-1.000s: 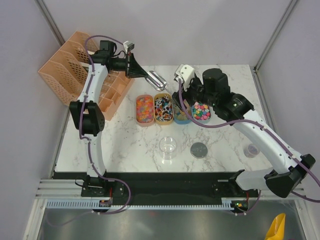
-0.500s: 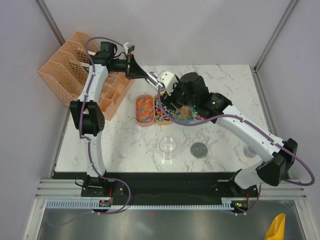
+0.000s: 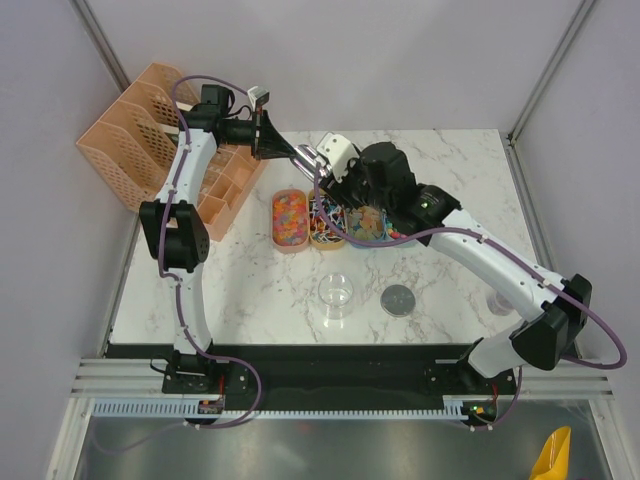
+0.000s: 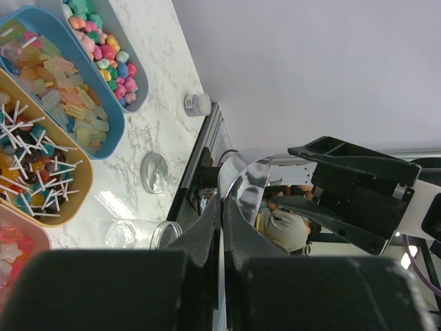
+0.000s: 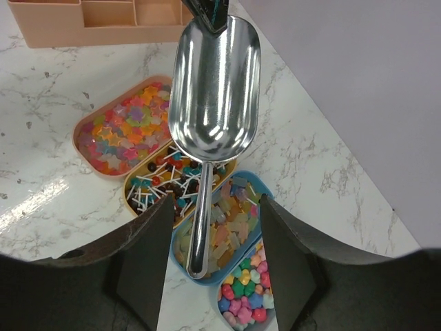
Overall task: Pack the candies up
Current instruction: Pick up the spatula from the center of the board.
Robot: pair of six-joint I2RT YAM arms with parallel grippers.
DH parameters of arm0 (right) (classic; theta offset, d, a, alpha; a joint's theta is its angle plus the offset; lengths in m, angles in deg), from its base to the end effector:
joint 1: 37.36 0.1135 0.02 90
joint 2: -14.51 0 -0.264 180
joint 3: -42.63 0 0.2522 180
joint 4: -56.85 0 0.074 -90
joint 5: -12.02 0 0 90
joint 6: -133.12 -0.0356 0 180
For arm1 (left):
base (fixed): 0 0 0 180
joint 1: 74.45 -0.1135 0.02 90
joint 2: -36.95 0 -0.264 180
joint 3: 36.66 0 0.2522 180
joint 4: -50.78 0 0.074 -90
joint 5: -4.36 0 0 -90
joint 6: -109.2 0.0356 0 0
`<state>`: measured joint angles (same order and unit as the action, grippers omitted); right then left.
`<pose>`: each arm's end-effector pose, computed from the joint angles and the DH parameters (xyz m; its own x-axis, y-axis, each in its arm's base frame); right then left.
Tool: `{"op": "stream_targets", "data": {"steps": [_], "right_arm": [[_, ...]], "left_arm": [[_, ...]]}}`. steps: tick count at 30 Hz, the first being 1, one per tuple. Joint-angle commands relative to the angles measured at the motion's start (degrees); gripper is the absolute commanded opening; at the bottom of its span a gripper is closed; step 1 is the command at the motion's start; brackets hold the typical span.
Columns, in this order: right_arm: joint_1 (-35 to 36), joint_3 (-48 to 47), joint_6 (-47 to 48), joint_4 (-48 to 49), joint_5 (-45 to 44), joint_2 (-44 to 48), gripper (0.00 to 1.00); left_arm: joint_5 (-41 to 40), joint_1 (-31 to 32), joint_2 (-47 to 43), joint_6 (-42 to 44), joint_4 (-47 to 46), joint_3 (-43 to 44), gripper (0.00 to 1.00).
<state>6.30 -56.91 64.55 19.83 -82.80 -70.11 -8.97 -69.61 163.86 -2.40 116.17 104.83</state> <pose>0.2483 0.2328 0.4001 -0.0226 -0.5248 -0.8509 -0.6874 0.6262 -0.3679 0.4700 -0.0746 0.3244 -0.9508 -0.0047 -0.3099 0.3034 0.1894 -0.9338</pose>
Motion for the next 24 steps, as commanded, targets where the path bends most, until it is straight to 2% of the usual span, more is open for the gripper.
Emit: {"op": "stream_targets", "data": {"steps": [1,6,16,24], "right_arm": [[0.2,-1.3,-0.2,2.2,-1.3,-1.2,0.61],[0.1,-0.9,-0.8,2.2,-1.4,-1.8,0.58],[0.1,-0.8,-0.9,2.3,-1.9,-2.7,0.47],[0.1,0.0,-1.0,2.6,-2.3,-2.9,0.46]], "left_arm": [[2.4,-0.1,-3.8,-1.8,-0.7,-0.1,0.02],[2.6,-0.1,-4.0,-1.6,-0.7,-0.5,0.02],[3.0,-0.1,-4.1,-1.3,-0.7,-0.5,0.02],[3.2,-0.1,-4.1,-1.2,-0.7,-0.5,0.02]]}}
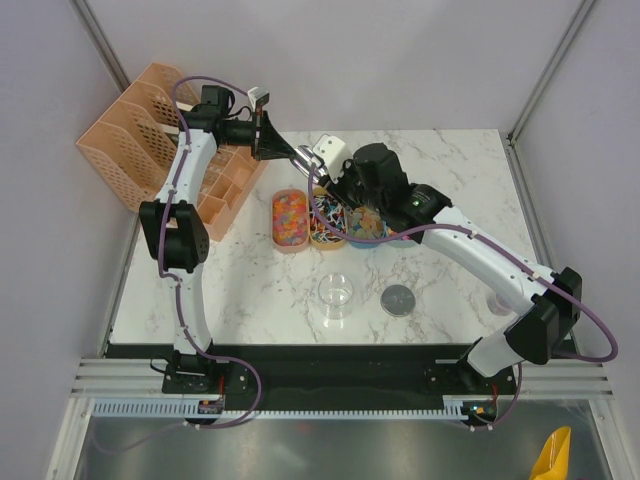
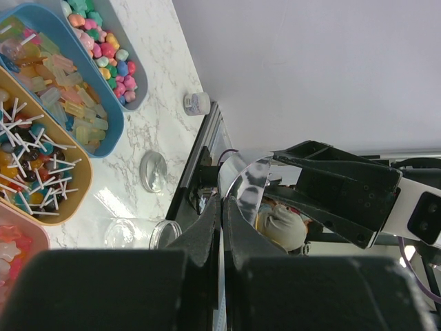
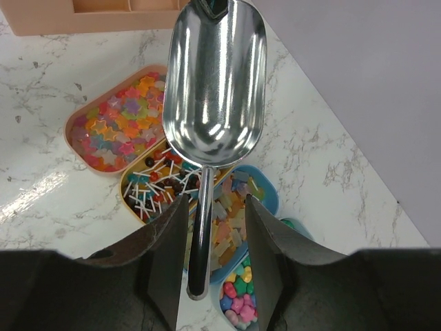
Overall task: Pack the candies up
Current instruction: Pick up the spatula from the center of the board.
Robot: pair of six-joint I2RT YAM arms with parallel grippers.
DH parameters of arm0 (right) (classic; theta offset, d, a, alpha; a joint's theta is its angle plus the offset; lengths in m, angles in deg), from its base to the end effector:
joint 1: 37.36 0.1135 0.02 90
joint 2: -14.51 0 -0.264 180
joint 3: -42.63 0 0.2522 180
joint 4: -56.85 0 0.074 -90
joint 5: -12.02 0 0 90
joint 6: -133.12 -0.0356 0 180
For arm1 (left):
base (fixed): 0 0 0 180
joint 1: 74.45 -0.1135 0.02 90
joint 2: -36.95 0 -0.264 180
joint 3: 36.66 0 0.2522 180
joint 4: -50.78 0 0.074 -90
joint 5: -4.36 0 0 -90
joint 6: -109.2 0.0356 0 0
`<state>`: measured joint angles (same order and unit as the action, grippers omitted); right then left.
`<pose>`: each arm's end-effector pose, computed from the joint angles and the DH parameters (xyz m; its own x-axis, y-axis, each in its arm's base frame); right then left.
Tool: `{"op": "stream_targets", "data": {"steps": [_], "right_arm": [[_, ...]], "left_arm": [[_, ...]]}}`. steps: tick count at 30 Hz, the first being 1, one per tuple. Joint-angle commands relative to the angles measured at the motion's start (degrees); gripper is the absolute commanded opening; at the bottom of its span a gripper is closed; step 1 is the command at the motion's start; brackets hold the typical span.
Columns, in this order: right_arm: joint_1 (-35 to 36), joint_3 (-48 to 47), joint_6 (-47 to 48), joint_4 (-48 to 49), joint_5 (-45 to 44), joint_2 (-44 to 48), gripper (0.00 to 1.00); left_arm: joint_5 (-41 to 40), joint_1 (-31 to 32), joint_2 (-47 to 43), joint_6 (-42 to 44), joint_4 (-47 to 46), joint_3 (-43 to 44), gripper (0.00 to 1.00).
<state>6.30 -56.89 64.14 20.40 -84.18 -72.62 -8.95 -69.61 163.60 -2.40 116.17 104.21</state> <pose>0.2580 0.2409 0.3867 -0.0547 -0.5451 -0.8366 -0.6799 0.6340 -0.3686 0.4690 -0.0745 0.3232 -0.9527 -0.0044 -0.3039 0.2976 0.1896 -0.9357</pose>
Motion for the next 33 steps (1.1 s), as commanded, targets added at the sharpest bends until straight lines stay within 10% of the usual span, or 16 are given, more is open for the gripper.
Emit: {"op": "stream_targets", "data": {"steps": [1,28,33], "right_arm": [[0.1,0.0,-0.4,2.2,-0.8,-0.6,0.46],[0.0,-0.9,-0.6,3.7,-3.3,-2.0,0.42],[0.1,-1.0,-0.7,3.9,-3.3,-1.9,0.07]], "left_arm": [[3.2,-0.1,-4.0,-1.2,-0.7,0.1,0.02],[2.5,0.2,-3.1,0.6,0.1,0.2,0.02],[1.6,0.5,-3.0,1.7,0.9,0.2,0.02]]}}
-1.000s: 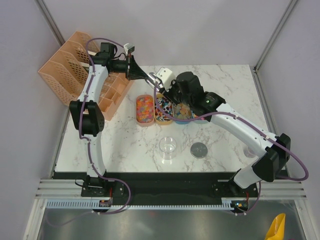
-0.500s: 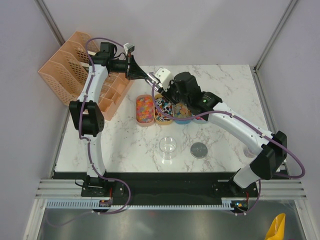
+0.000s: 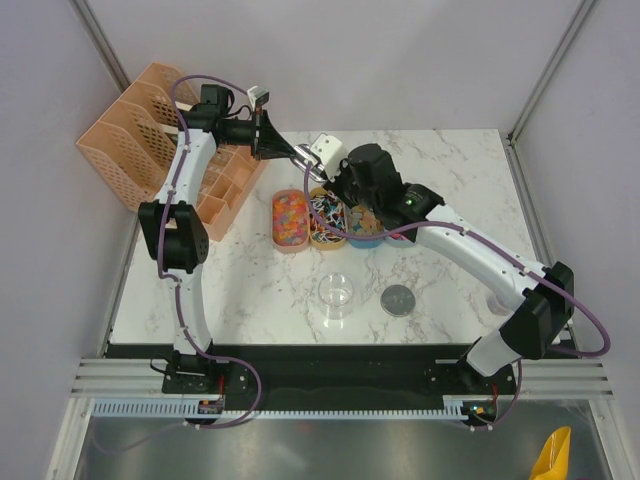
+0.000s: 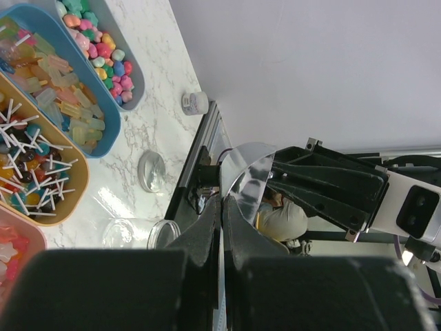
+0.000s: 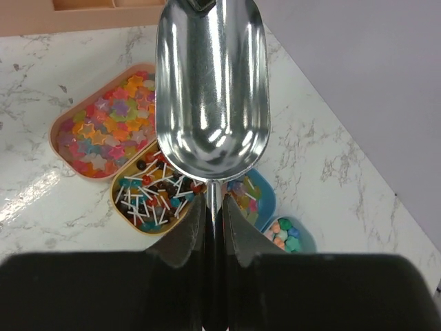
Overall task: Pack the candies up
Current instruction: Pick up the spatula from the center of the board, then move the storage box to the center of the board.
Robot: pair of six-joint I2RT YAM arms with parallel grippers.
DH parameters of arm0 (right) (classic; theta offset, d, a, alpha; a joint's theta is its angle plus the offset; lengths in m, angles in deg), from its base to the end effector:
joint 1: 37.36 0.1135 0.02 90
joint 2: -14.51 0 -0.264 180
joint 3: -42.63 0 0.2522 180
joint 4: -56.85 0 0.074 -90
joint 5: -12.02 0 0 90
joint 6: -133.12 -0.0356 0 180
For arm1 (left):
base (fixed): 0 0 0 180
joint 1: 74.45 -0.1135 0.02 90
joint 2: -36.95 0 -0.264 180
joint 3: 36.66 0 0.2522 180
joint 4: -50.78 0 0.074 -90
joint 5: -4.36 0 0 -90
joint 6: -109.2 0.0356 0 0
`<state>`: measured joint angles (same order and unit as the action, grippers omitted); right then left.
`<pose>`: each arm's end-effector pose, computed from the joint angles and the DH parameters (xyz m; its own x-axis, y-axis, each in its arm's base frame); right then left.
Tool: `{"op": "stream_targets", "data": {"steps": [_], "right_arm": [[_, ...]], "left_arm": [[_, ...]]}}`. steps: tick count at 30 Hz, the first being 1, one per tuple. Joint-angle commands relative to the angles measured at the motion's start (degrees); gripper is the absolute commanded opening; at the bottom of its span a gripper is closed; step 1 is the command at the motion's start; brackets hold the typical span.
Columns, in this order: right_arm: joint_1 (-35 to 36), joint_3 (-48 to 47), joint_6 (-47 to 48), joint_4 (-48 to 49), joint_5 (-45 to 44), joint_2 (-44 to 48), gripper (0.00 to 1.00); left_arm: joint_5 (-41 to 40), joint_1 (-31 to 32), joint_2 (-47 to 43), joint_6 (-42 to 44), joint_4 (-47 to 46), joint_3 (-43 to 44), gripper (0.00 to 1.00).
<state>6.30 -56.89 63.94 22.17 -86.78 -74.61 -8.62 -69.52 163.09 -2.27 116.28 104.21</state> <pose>0.2668 0.2470 0.3781 -0.0714 -0.5537 -0.8297 -0.6491 0.6573 -0.3828 0.4667 -0.0751 0.3273 -0.9500 -0.0006 -0.3123 0.3069 0.1833 -0.9339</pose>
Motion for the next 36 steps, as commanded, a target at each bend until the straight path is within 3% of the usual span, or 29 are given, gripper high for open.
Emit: {"op": "stream_targets", "data": {"steps": [1,2,3,15,16,19,24,26,29,33,36], "right_arm": [[0.0,-1.1,-0.6,1.9,-1.0,0.1,0.08],[0.0,-1.0,-0.9,2.1,-1.4,0.3,0.08],[0.0,-0.9,-0.8,2.1,-1.2,0.4,0.01],[-0.2,0.4,-2.1,-0.5,2.1,5.4,0.00],[-0.2,0.4,-2.2,-0.9,2.3,6.0,0.00],[-1.5,0.9,-3.4,-2.4,2.5,7.9,0.00],[-10.2,3.6,-8.8,-6.2,2.4,10.5,0.00],[-15.5,5.9,-11.6,-8.3,3.9,12.1,0.00],[-20.0,9.3,-12.5,-12.0,4.3,13.9,0.00],[-21.1,11.9,-10.3,-18.7,5.6,14.3,0.00],[-21.1,11.4,-9.0,-25.1,7.2,12.4,0.00]], "left_arm": [[1.2,0.4,-2.5,1.8,0.9,0.3,0.02],[1.1,0.4,-2.4,2.0,1.0,0.2,0.02],[1.0,0.4,-2.3,2.0,1.2,0.3,0.02],[-7.1,0.4,-1.3,11.2,7.2,5.4,0.03],[-9.1,0.4,-1.4,12.7,8.0,5.8,0.13],[-14.2,0.5,-1.4,15.7,9.5,8.8,0.33],[-27.2,0.8,-2.7,21.4,11.2,11.9,0.41],[-34.4,1.0,-5.4,25.6,6.7,7.3,0.42],[-44.1,1.1,-12.7,28.9,0.1,-8.3,0.42],[-53.3,2.2,-21.6,33.4,-12.2,-31.8,0.36],[-58.5,2.8,-25.4,35.0,-16.6,-40.8,0.30]]}}
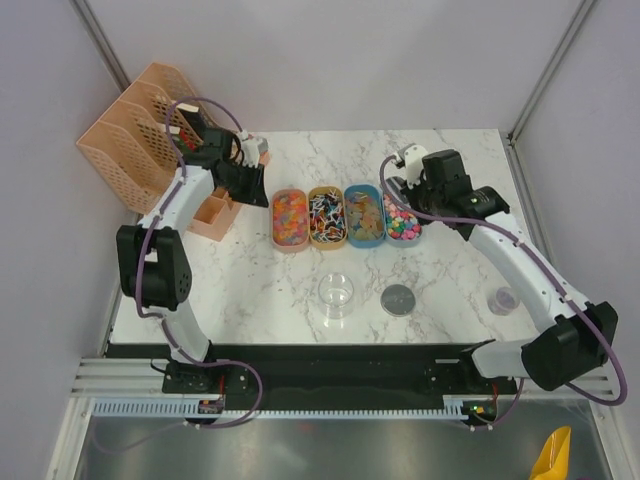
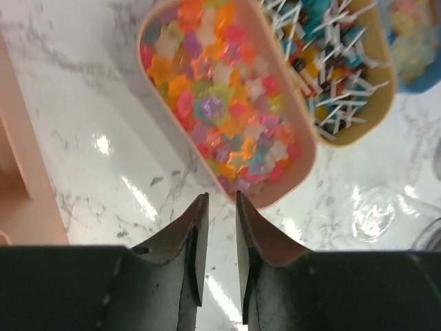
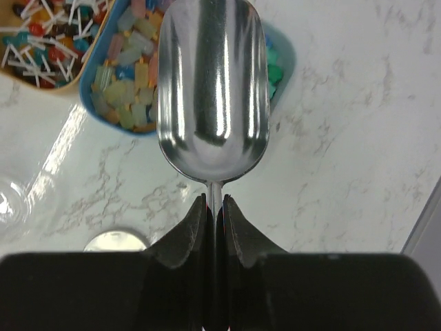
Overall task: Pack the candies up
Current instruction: Move the storage box to the center of the board.
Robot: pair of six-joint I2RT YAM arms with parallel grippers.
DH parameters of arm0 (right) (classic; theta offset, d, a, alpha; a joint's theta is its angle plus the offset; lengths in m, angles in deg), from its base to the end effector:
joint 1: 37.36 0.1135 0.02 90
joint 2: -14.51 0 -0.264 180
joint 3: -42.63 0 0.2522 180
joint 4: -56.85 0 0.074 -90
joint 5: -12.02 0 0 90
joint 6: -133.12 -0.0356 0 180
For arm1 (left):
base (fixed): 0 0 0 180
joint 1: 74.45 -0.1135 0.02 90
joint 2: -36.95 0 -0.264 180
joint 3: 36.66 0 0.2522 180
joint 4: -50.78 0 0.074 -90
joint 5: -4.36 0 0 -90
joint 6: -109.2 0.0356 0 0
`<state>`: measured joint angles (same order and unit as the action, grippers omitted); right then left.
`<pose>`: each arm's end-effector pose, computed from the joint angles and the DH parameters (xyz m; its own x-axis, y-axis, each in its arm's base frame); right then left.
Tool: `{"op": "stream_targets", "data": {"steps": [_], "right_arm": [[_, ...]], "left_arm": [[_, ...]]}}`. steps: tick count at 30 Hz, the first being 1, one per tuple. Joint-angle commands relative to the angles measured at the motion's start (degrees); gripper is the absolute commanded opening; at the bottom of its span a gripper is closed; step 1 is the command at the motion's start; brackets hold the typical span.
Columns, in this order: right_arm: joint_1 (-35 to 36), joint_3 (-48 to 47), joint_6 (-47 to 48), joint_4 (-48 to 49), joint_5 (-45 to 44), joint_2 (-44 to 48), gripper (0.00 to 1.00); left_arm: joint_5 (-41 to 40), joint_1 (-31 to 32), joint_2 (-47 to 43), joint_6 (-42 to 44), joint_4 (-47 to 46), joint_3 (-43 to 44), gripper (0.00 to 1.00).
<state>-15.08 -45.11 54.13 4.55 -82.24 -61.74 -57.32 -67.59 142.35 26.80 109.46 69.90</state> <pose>0.2668 0.1065 0.3486 -0.5314 -0.4235 -0.7337 -0.4356 0.8794 -0.1922 0.3940 -0.0644 0.2843 -0.7828 0.2114 -0.5852 0.4657 0.8228 -0.3257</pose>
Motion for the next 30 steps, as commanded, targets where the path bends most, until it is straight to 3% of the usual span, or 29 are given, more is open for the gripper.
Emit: {"op": "stream_targets", "data": {"steps": [1,15,21,30], "right_arm": [[0.2,-0.7,0.9,-8.6,2.9,-1.4,0.00],[-5.7,-9.9,0.8,-20.3,5.8,-12.7,0.00],[-6.5,-14.8,-0.4,-24.3,7.1,-16.5,0.00],[-9.4,-12.2,-4.0,-26.1,8.9,-16.8,0.00]], "left_arm": [[-10.4,0.9,-5.0,5.9,-10.2,-8.0,0.29],[-19.3,3.5,0.9,5.4,-13.5,-13.8,0.18],[-22.2,4.9,3.4,6.5,-15.2,-14.7,0.02],[-22.3,7.9,7.0,6.8,-17.1,-15.4,0.02]]}}
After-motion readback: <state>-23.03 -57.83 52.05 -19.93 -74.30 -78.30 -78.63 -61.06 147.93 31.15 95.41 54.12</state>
